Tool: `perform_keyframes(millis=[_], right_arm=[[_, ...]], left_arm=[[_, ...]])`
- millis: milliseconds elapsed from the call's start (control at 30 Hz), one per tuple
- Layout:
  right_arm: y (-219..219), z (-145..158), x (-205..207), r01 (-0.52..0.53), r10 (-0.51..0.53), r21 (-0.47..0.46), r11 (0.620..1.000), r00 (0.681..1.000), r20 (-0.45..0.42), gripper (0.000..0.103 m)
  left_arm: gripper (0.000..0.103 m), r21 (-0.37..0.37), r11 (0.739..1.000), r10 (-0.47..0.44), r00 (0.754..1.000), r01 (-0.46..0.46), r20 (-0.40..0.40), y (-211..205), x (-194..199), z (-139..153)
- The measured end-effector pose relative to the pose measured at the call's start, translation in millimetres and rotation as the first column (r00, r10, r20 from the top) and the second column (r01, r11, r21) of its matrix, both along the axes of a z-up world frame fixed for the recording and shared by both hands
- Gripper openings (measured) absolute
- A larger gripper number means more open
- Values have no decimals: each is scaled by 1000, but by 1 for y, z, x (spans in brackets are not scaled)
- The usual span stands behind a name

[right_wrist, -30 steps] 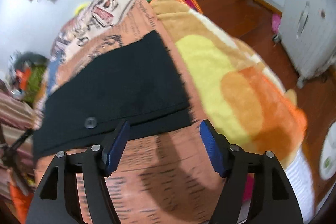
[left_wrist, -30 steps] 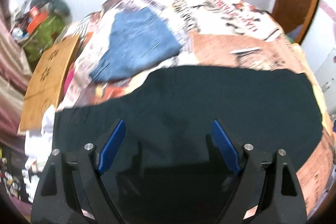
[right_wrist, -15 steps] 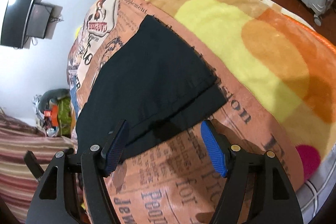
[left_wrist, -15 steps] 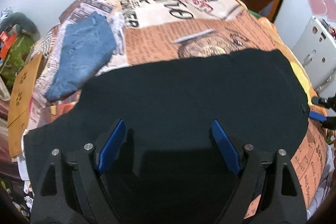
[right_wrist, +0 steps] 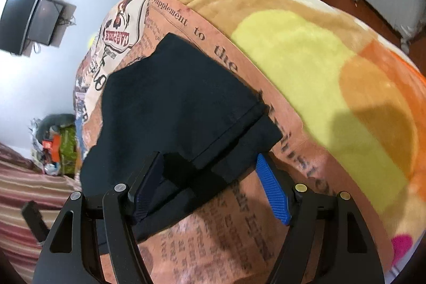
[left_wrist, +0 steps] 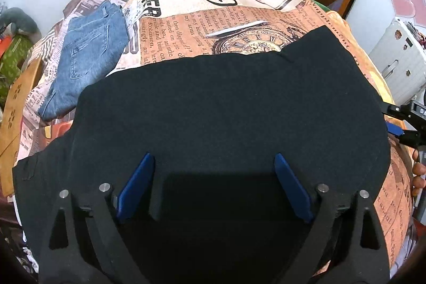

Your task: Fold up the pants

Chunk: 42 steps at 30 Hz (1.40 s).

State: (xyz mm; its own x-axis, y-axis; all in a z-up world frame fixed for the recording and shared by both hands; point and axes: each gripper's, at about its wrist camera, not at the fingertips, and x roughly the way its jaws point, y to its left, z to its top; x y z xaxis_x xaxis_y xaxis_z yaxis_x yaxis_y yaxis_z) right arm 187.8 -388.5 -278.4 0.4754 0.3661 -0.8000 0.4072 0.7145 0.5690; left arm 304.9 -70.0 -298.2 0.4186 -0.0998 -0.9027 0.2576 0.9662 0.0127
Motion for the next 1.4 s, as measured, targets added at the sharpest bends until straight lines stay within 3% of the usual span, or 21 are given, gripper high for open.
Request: perform_keyframes(millis=[67, 100, 167, 333, 567, 767, 1100, 1400], right_arm=[[4, 1, 5, -22, 21, -63, 998, 1000, -4, 61], [5, 1, 7, -29, 29, -95, 995, 1000, -11, 53], [3, -1, 9, -39, 38, -103, 994, 999, -9, 46], [-1, 2, 8, -64, 67, -84, 994, 997, 27, 12], [11, 39, 3, -67, 86, -152, 986, 989, 119, 9], [10, 99, 3, -66, 112, -179, 982, 959, 259, 9], [65, 179, 22, -155, 236, -212, 965, 868, 437, 9], [149, 191, 43, -331, 421, -267, 905, 785, 454, 9]], left_arm=[[93, -2, 1000, 1, 1000, -1, 0, 0, 0, 0], [93, -3, 1000, 1, 1000, -1, 0, 0, 0, 0], [93, -3, 1000, 1, 1000, -1, 1, 0, 0, 0], [93, -3, 1000, 1, 1000, -1, 2, 0, 0, -1], [93, -15, 999, 41, 999, -41, 19, 10, 0, 9], [93, -52, 996, 79, 993, -74, 93, 25, -8, 40], [93, -111, 983, 168, 959, -145, 227, 71, -34, 92], [93, -152, 958, 280, 918, -245, 280, 129, -59, 109]])
